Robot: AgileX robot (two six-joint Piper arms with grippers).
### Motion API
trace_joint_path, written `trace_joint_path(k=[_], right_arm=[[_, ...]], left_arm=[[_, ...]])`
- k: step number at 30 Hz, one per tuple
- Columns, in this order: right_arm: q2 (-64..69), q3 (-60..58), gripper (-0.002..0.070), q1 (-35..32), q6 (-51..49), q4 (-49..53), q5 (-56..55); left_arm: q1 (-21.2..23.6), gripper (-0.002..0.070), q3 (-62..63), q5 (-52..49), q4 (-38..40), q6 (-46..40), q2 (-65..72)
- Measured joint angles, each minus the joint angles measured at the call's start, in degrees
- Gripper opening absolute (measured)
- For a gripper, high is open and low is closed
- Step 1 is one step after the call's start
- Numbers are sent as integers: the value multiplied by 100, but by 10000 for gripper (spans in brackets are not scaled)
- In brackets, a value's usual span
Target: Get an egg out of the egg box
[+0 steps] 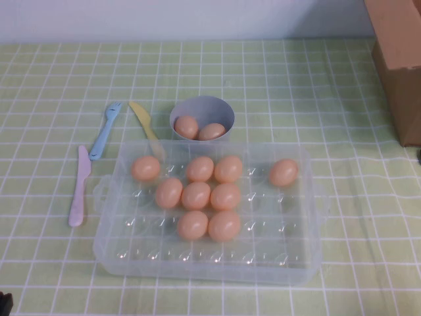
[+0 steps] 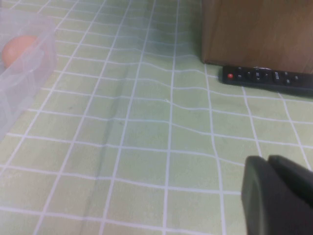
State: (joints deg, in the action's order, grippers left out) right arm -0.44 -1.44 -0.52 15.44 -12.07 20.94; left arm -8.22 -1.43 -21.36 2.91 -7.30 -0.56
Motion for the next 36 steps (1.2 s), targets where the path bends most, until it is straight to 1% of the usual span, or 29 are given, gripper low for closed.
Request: trace_joint_path(k=[36], right_arm=[[0, 0, -18, 0, 0, -189, 0]], left_arm=[[0, -1, 0, 69, 19, 0, 0]])
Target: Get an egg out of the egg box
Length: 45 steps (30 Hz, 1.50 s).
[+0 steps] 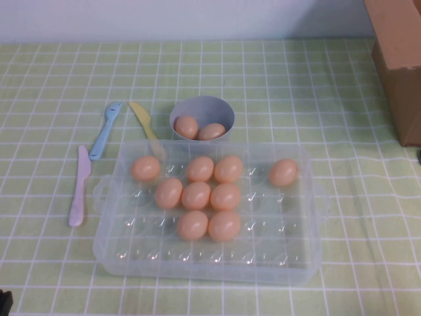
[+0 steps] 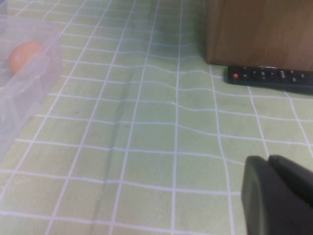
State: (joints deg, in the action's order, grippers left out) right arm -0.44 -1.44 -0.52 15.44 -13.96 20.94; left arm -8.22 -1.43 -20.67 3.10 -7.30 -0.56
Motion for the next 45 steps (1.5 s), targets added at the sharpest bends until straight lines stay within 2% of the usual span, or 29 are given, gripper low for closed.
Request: trace_joint_path(k=[11, 19, 27, 33, 45], right_arm=[[0, 0, -18, 0, 0, 0, 0], [0, 0, -18, 0, 0, 0, 0], [0, 0, -18, 0, 0, 0, 0], [0, 0, -18, 0, 0, 0, 0], [0, 0, -18, 0, 0, 0, 0]], left_arm=[[0, -1, 0, 253, 661, 81, 0], [0, -1, 0, 1347, 2542, 1258, 0], [0, -1, 0, 1718, 2797, 1205, 0], [0, -1, 490, 1061, 2800, 1199, 442], [0, -2, 3077, -1178, 2048, -110, 3195]])
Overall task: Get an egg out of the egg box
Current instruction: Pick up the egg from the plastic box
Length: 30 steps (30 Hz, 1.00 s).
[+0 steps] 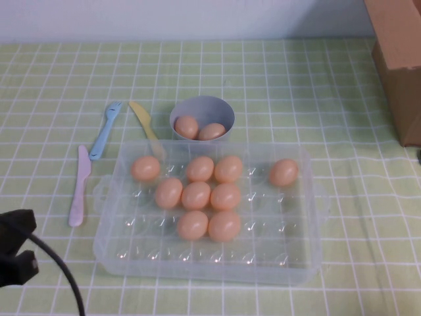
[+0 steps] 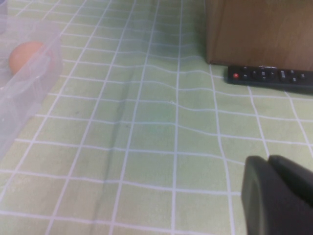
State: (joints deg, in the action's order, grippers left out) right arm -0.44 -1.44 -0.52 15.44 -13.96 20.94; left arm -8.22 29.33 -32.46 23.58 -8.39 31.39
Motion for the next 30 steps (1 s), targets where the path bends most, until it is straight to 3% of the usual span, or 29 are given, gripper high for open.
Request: trace_joint_path(k=[7, 15, 22, 30], right_arm=[[0, 0, -18, 0, 0, 0, 0], [0, 0, -18, 0, 0, 0, 0], [0, 0, -18, 0, 0, 0, 0], [0, 0, -18, 0, 0, 0, 0]], left_arm=[[0, -2, 820, -862, -48, -1279, 1338], [0, -2, 894, -794, -32, -2676, 2565], [-11, -2, 1222, -819, 507, -3609, 3322], [-700, -2, 2576, -835, 95, -3978, 4042]])
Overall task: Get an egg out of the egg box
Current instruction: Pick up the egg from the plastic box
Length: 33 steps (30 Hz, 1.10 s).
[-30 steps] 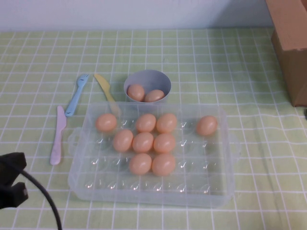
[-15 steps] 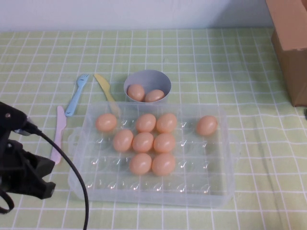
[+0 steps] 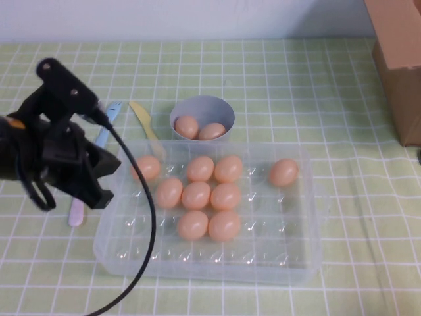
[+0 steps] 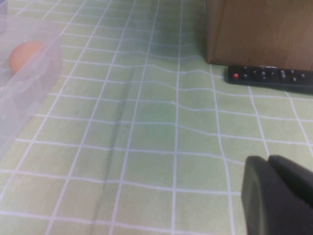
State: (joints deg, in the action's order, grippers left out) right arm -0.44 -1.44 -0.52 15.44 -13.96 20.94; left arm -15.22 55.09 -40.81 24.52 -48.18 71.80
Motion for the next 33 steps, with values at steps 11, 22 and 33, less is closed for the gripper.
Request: trace_joint_path(k=[11, 22, 33], right_arm=[[0, 0, -18, 0, 0, 0, 0], [0, 0, -18, 0, 0, 0, 9], [0, 0, -18, 0, 0, 0, 9]], left_arm=[[-706, -3, 1229, 88, -613, -1428, 1314], [-706, 85, 1288, 328, -879, -2328, 2199], [-695, 400, 1314, 413, -996, -2328, 2705]])
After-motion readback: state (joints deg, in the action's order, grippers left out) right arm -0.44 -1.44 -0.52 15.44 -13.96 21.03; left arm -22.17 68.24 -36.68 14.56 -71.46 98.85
